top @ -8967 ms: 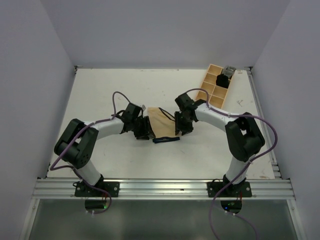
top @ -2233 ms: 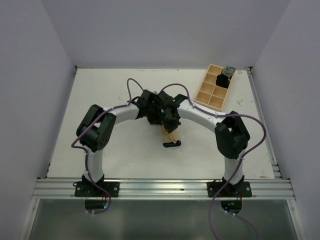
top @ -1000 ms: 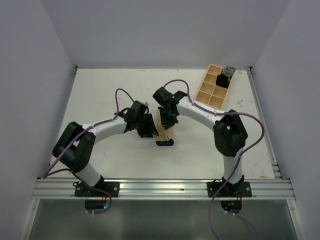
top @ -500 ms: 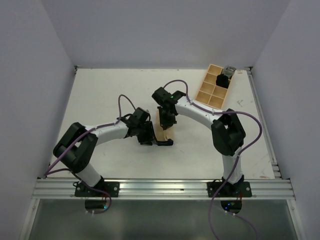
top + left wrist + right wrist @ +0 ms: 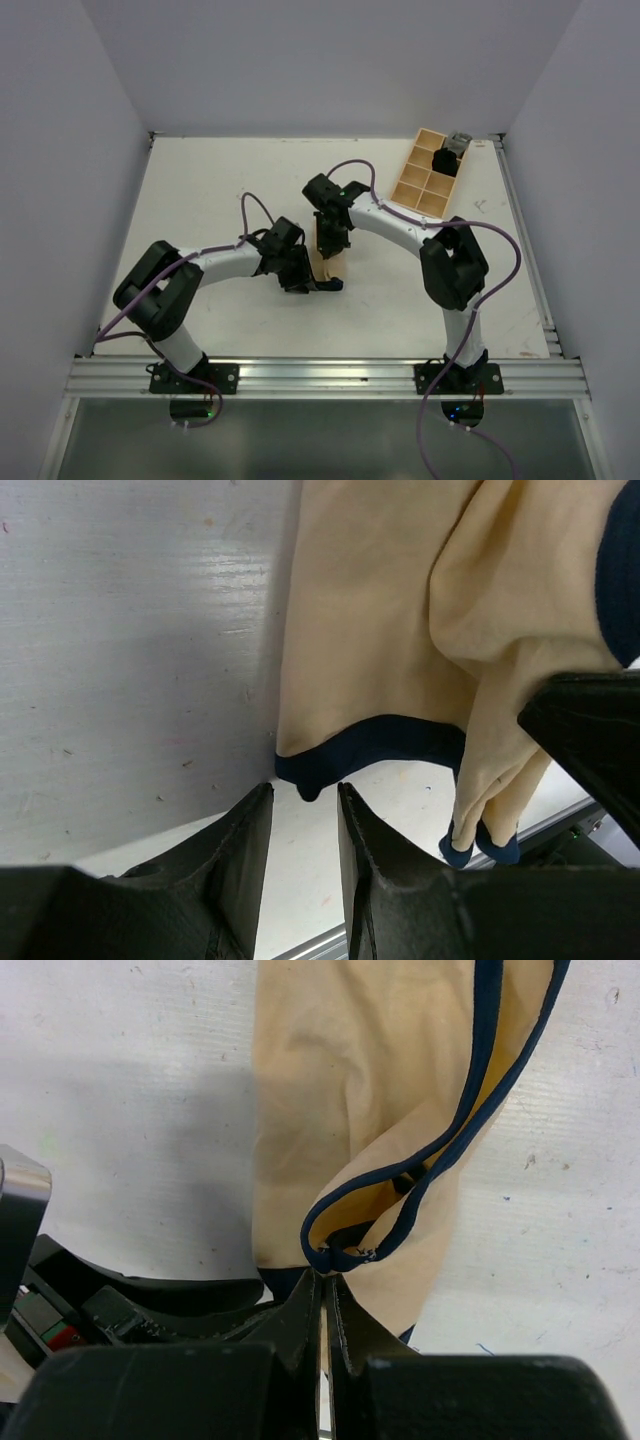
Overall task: Roll the underwear
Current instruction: Fold the underwear
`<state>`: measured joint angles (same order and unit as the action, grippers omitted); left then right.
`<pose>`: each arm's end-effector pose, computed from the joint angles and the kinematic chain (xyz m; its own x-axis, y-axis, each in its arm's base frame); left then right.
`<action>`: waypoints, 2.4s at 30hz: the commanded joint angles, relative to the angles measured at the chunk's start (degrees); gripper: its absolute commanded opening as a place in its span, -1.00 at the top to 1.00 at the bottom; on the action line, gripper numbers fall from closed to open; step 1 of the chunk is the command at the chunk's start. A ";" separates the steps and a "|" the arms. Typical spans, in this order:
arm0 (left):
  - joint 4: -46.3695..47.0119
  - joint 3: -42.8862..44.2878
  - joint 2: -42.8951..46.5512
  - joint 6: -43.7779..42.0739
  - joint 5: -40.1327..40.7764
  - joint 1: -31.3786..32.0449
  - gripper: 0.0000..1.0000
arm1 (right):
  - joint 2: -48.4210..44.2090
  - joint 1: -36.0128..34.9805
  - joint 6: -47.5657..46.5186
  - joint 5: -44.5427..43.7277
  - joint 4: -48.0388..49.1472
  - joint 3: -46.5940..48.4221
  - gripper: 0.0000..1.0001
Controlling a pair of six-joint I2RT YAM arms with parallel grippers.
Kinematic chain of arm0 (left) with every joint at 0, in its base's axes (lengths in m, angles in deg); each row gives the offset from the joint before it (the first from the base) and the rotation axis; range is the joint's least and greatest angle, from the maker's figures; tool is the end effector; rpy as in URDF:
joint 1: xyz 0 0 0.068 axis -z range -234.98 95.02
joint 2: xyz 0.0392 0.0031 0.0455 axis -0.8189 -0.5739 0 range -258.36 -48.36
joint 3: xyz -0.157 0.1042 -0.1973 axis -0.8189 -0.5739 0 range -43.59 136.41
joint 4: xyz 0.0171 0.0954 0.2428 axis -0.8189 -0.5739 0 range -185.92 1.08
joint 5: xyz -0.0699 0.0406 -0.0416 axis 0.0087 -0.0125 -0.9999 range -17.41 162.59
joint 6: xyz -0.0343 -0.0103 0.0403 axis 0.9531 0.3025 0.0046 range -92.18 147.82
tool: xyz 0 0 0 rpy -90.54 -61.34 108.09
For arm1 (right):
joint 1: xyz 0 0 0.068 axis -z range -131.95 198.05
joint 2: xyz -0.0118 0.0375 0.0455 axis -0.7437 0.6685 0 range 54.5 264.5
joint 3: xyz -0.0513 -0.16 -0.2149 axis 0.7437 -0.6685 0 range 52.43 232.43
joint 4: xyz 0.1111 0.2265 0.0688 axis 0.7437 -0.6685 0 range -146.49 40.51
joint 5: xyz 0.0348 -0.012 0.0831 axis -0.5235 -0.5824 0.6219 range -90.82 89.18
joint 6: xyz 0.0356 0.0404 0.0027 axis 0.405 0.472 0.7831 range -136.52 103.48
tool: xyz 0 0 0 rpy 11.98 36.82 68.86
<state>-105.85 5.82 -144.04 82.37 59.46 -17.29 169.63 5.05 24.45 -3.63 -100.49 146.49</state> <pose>0.2386 -0.1947 0.1437 -0.9607 -0.2603 -0.0965 -0.1829 0.8551 -0.4850 0.3055 0.2824 0.2161 -0.9648 -0.0041 -0.2629 -0.0496 0.9848 0.1665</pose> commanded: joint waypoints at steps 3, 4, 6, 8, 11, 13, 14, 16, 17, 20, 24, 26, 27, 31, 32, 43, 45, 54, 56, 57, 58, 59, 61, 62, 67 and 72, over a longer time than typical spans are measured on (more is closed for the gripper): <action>-2.06 0.34 -2.84 0.39 2.67 0.28 0.27 | 0.53 0.11 2.53 1.14 2.22 3.06 1.00; -2.06 0.43 -2.93 0.47 2.67 0.28 0.28 | 0.45 0.11 2.88 1.49 2.48 3.14 1.00; -2.23 0.69 -3.20 0.56 2.75 0.28 0.28 | 0.62 0.20 3.24 1.66 2.93 3.50 1.00; -2.32 0.78 -3.20 0.56 2.84 0.28 0.28 | 1.14 0.11 3.59 2.19 3.02 4.20 1.00; -2.49 0.78 -3.37 0.65 2.75 0.28 0.28 | 1.94 0.20 4.03 2.28 2.84 4.73 1.00; -2.93 0.78 -3.37 0.74 3.10 0.28 0.28 | 1.85 0.11 4.55 2.11 2.75 4.64 1.00; -3.63 0.78 -3.11 0.74 3.37 0.28 0.28 | 1.76 0.11 4.56 1.93 2.84 4.20 1.00; -4.16 0.69 -2.32 0.83 4.68 0.28 0.28 | 1.50 0.11 4.91 1.49 3.37 4.02 1.00; -4.69 0.69 -2.15 0.83 4.77 0.28 0.28 | 1.50 0.20 4.91 1.23 3.54 4.02 1.00; -4.69 0.34 -1.97 1.00 4.69 0.28 0.28 | 2.20 0.11 5.17 1.49 3.63 4.37 1.00; -4.96 -0.27 -1.27 1.09 4.51 0.28 0.28 | 2.99 0.11 5.52 2.02 3.63 5.17 1.00; -4.52 -0.63 -0.65 1.18 4.69 0.28 0.28 | 3.26 0.11 6.05 2.19 3.98 5.43 1.00; -4.52 -0.63 -0.74 1.18 4.77 0.28 0.28 | 3.52 0.11 6.14 2.37 3.89 5.69 1.00; -4.25 -0.63 -1.00 0.92 4.07 0.36 0.28 | 4.57 0.11 6.84 2.55 3.72 7.01 1.00; -4.17 -0.63 -0.91 0.83 4.07 0.45 0.28 | 4.84 0.11 6.93 2.54 3.72 7.27 1.00; -7.67 -1.33 4.09 -0.49 3.10 1.68 0.24 | 5.72 0.20 7.72 2.55 4.33 7.19 1.00; -8.12 -1.68 5.76 -0.58 2.58 1.94 0.23 | 5.98 0.11 7.72 2.63 4.16 7.80 1.00; -11.37 -2.56 13.15 -0.75 6.61 2.47 0.17 | 8.44 0.11 7.90 2.63 3.28 10.18 1.00; -11.72 -1.78 12.89 -1.19 6.97 2.47 0.17 | 8.88 0.11 7.81 2.55 3.28 10.53 1.00; -11.90 -1.60 12.80 -1.63 7.23 2.39 0.17 | 9.06 0.11 7.81 2.54 3.19 10.70 1.00; -12.25 -1.42 12.54 -1.81 7.32 2.30 0.17 | 9.23 0.11 7.63 2.54 2.93 11.05 1.00; -12.43 -1.16 12.19 -1.98 7.50 2.12 0.17 | 9.49 0.11 7.55 2.54 2.84 11.23 1.00; -12.69 -1.16 12.09 -2.69 7.76 0.73 0.17 | 9.76 0.11 7.20 2.54 2.75 11.67 1.00; -12.52 -1.33 12.53 -2.86 7.76 0.11 0.17 | 10.02 0.11 7.11 2.54 2.40 11.85 1.00; -10.50 0.42 13.68 -5.23 7.06 -3.58 0.16 | 10.90 0.11 6.23 2.63 2.14 12.64 1.00; -8.04 1.83 13.59 -6.03 5.57 -4.21 0.14 | 11.69 0.11 5.79 2.63 2.05 12.81 1.00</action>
<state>-116.78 5.18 -131.88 78.26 65.56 -21.18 180.58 5.05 30.74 -1.25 -97.98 157.10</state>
